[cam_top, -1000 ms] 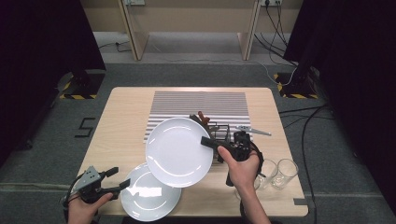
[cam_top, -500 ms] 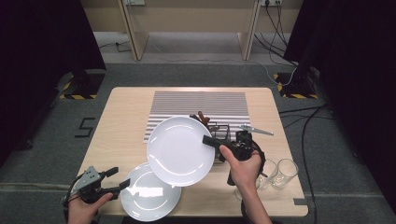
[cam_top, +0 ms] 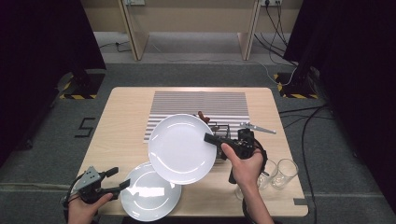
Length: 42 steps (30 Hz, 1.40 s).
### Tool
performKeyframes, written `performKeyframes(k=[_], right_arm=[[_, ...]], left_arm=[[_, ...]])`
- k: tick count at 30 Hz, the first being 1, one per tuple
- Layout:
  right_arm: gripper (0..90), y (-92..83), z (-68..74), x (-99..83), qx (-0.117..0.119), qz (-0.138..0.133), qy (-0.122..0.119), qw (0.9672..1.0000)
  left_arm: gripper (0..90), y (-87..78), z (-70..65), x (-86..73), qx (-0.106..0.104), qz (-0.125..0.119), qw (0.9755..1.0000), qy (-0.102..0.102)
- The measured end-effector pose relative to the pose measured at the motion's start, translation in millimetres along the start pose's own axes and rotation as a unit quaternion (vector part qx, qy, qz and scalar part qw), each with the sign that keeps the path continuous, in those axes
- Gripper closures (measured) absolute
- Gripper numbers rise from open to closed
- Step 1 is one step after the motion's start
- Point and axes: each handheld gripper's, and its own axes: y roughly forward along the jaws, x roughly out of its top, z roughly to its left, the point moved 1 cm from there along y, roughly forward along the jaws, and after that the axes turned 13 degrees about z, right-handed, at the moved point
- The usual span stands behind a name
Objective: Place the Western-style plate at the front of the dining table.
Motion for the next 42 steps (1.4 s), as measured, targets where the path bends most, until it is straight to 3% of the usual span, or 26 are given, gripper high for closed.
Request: performKeyframes(k=[42], right_arm=[[86.6, -11.3, -1.7, 15.7, 0.001, -0.027, -0.001, 0.9996]], left_arm=[[24.1, 0.4, -0.3, -0.4, 0.0, 0.001, 1.0, 0.001]])
